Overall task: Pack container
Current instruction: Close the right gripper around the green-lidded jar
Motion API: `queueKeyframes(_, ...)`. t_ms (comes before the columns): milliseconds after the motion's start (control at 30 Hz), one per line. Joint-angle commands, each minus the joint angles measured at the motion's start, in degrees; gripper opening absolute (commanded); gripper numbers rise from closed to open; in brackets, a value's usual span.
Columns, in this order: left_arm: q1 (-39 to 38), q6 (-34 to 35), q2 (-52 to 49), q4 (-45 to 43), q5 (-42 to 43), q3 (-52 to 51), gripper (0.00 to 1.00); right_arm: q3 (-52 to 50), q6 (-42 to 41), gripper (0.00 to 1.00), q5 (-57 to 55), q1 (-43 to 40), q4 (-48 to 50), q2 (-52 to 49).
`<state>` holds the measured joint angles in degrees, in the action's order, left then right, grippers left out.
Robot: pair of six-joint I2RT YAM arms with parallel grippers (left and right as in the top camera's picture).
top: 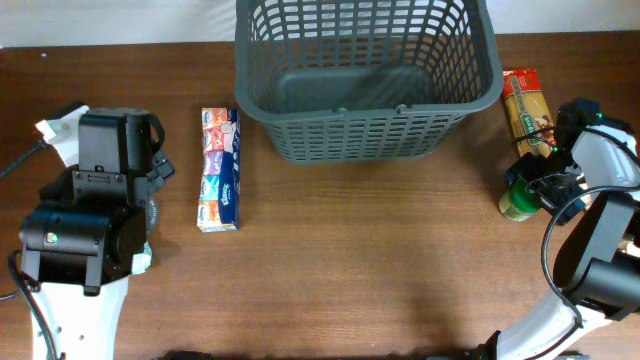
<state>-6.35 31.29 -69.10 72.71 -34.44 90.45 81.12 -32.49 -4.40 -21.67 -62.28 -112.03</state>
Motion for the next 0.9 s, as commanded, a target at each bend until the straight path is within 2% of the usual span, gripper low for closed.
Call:
queueKeyframes(0, 0.28, 0.33, 0.46, 0.04, 0.22, 0.83, 1.0, -0.11, 1.16, 0.99, 0.61, -0.04, 0.15, -1.01)
queueKeyframes(867, 0.28, 0.33, 0.46, 0.07, 0.22, 0.83, 1.0, -0.13, 6.6, 0.99, -0.83, 4.39, 0.83, -2.05)
